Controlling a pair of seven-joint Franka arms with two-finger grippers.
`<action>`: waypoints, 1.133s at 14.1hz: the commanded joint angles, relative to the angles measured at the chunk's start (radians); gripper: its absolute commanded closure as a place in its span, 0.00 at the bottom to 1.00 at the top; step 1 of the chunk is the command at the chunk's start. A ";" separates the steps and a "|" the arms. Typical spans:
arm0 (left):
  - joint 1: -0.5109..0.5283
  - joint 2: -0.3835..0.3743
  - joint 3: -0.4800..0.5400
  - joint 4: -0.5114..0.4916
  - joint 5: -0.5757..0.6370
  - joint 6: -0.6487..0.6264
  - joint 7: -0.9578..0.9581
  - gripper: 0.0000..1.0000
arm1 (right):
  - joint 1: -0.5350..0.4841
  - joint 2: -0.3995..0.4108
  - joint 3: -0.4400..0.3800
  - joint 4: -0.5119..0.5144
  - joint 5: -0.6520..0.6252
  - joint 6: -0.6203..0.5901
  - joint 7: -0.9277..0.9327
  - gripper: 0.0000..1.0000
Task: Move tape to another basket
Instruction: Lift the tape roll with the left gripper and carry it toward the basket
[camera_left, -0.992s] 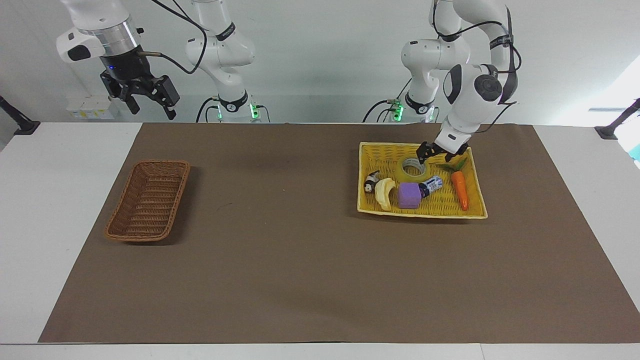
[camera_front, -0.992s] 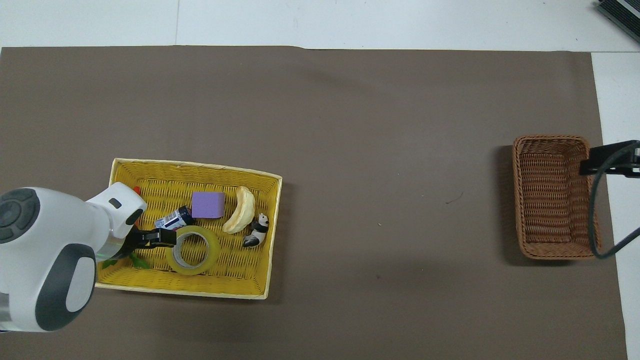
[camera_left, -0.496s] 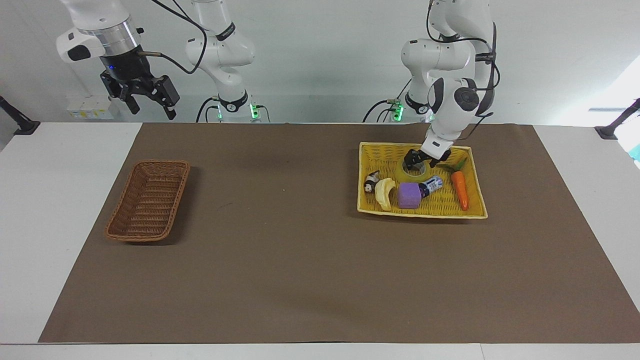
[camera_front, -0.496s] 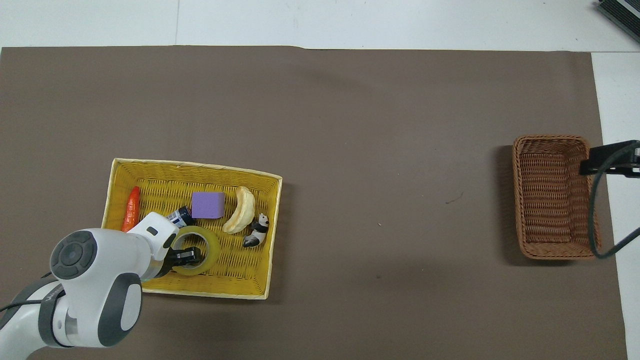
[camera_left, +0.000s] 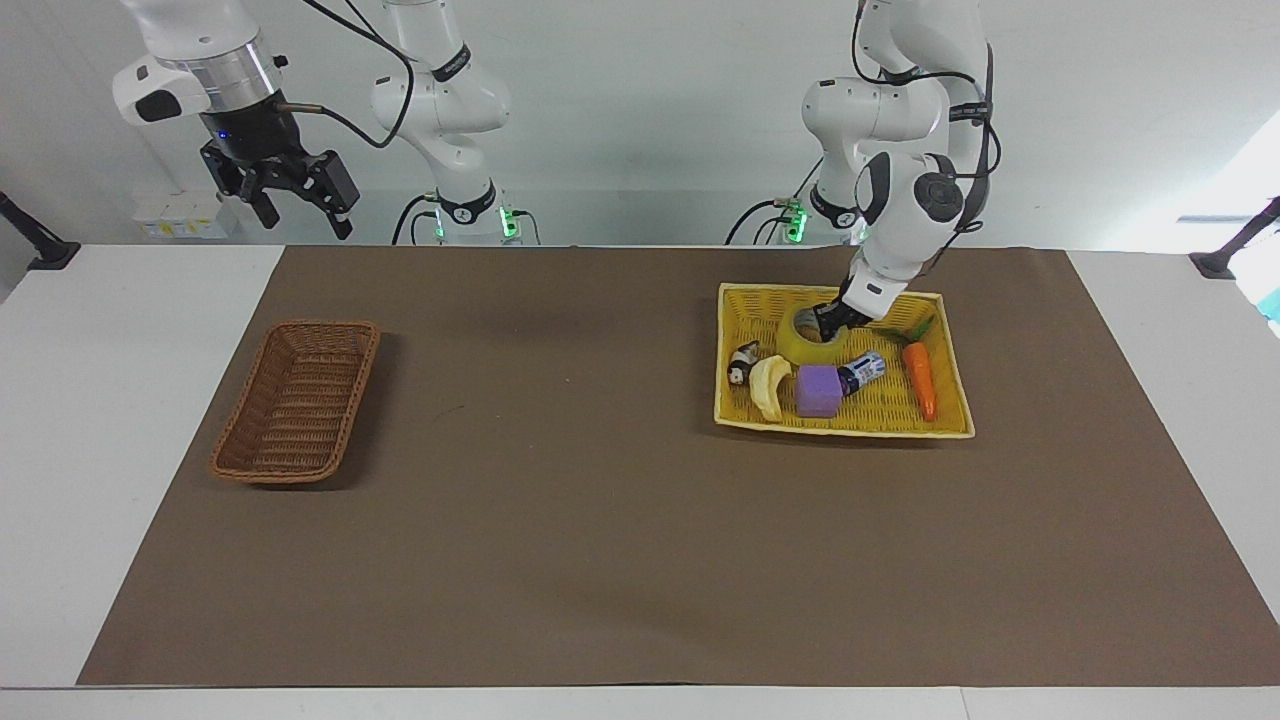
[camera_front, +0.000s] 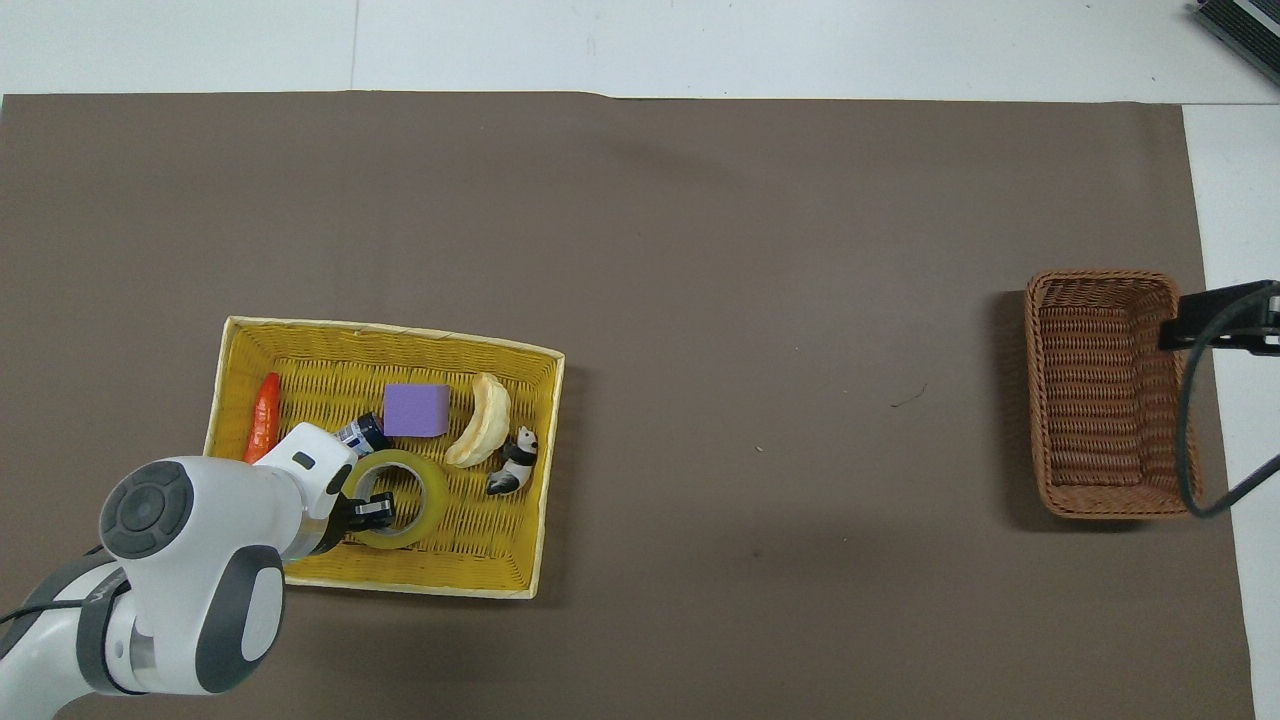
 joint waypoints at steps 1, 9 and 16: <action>-0.015 -0.001 0.015 0.107 -0.016 -0.109 -0.025 1.00 | 0.001 -0.010 -0.004 -0.009 0.020 0.009 0.010 0.00; -0.070 0.173 0.007 0.617 -0.054 -0.503 -0.290 1.00 | 0.000 -0.010 -0.004 -0.009 0.020 0.009 0.010 0.00; -0.320 0.221 0.004 0.753 -0.074 -0.481 -0.765 1.00 | 0.000 -0.010 -0.004 -0.009 0.020 0.009 0.010 0.00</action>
